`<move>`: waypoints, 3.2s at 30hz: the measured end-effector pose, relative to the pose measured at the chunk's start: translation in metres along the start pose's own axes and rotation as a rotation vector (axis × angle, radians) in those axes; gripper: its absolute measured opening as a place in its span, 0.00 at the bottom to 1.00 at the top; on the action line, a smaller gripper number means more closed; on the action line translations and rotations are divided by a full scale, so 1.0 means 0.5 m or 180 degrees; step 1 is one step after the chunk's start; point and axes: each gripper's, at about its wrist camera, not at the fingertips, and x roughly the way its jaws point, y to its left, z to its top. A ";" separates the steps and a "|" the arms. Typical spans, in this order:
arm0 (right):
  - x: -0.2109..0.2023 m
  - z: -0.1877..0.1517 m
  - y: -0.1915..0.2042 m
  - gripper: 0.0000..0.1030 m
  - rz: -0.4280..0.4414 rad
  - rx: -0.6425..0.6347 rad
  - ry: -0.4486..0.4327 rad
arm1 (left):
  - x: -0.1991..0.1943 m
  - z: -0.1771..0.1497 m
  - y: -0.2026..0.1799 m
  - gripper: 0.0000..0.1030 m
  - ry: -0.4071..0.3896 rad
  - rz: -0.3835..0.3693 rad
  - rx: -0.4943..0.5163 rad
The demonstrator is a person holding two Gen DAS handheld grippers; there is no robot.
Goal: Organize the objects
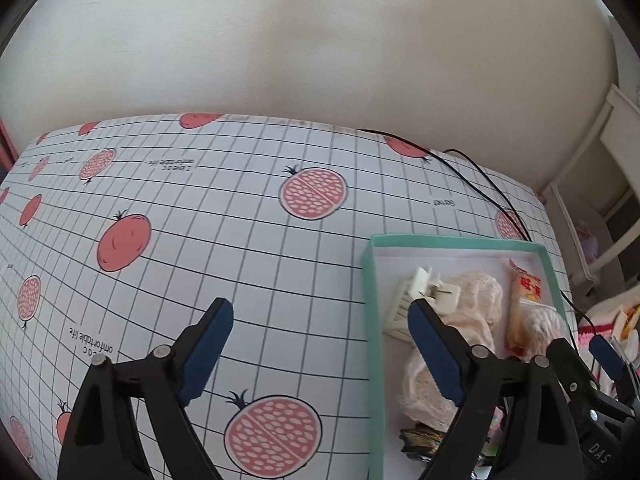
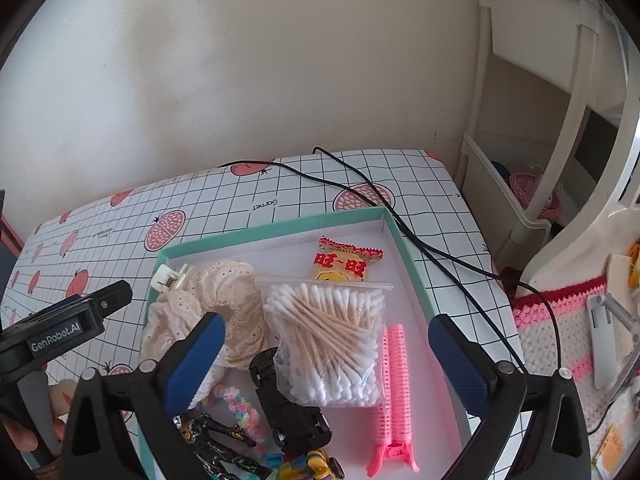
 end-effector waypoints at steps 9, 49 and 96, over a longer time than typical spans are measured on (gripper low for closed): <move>0.005 -0.001 0.002 1.00 0.0020 0.0007 -0.0009 | -0.004 0.006 0.000 0.99 -0.0133 0.0064 0.0014; -0.346 -0.221 0.050 1.00 0.0060 0.0015 -0.0266 | -0.367 -0.281 0.089 0.99 -0.0674 0.0155 0.0116; -0.207 -0.497 0.048 1.00 -0.0245 -0.0170 0.0239 | -0.209 -0.531 0.174 1.00 -0.0081 0.0344 0.0036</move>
